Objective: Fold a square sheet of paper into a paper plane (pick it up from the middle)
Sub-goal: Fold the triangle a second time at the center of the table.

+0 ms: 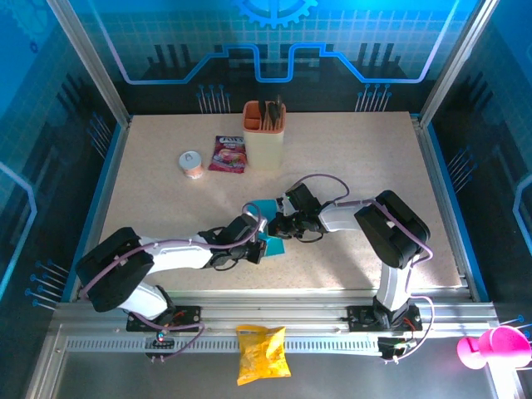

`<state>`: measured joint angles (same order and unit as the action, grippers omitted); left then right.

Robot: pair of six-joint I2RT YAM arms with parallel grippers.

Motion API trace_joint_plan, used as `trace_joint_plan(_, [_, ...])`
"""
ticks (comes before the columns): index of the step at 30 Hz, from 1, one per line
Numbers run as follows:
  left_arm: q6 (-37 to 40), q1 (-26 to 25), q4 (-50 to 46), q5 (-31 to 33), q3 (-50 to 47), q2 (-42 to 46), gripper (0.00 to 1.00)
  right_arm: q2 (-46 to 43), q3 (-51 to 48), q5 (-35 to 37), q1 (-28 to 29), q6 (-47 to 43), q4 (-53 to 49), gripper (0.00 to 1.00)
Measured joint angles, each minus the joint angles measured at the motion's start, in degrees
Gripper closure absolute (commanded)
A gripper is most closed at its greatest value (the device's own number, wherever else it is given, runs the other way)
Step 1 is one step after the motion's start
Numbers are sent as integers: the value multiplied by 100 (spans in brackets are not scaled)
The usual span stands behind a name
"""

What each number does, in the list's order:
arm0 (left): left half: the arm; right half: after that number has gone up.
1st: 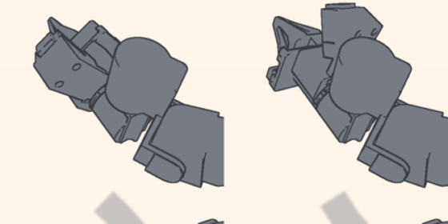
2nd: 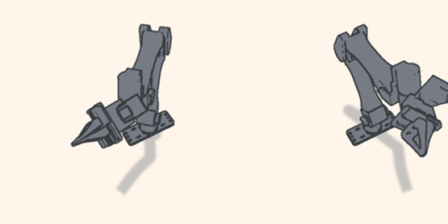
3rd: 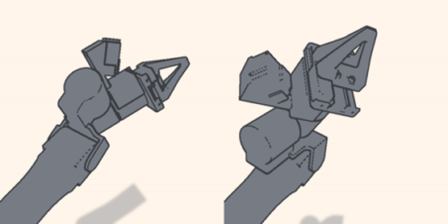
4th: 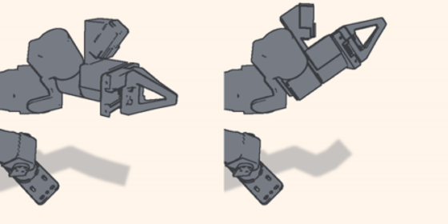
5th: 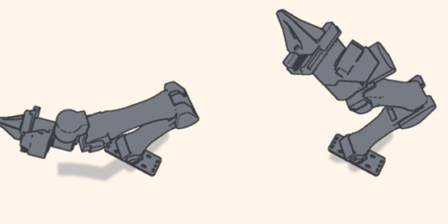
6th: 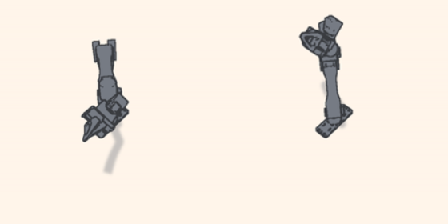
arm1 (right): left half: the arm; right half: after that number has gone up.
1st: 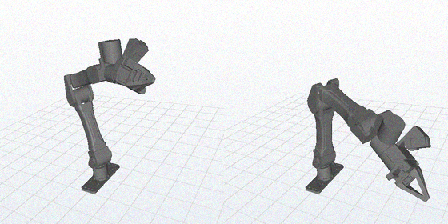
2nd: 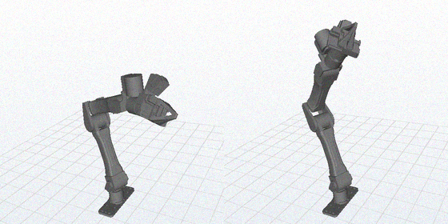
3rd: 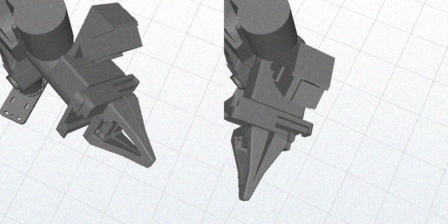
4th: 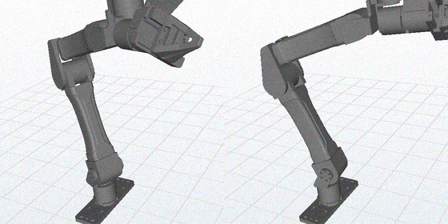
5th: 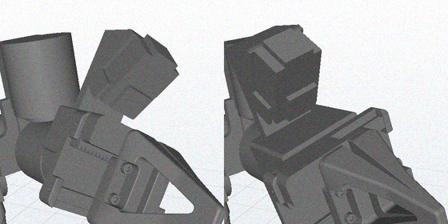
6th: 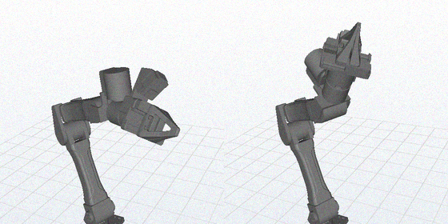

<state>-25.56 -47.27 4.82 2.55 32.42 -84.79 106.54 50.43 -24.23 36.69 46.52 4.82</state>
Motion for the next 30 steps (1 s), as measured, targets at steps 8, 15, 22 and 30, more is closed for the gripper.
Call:
trace_joint_plan(8, [-7, 0, 66, 63, -98, 0, 100, 0, 0, 0, 0, 0, -2, 100])
trace_joint_plan(15, [-70, 0, 247, 90, -260, 2, 100, 0, -15, -2, 0, 0, 35, 100])
trace_joint_plan(22, [-157, 0, 472, 105, -369, 0, 100, -28, -15, 9, -2, 2, 17, 100])
trace_joint_plan(30, [-232, 0, 651, 103, -448, 0, 100, -824, -164, 297, -26, -7, -396, 100])
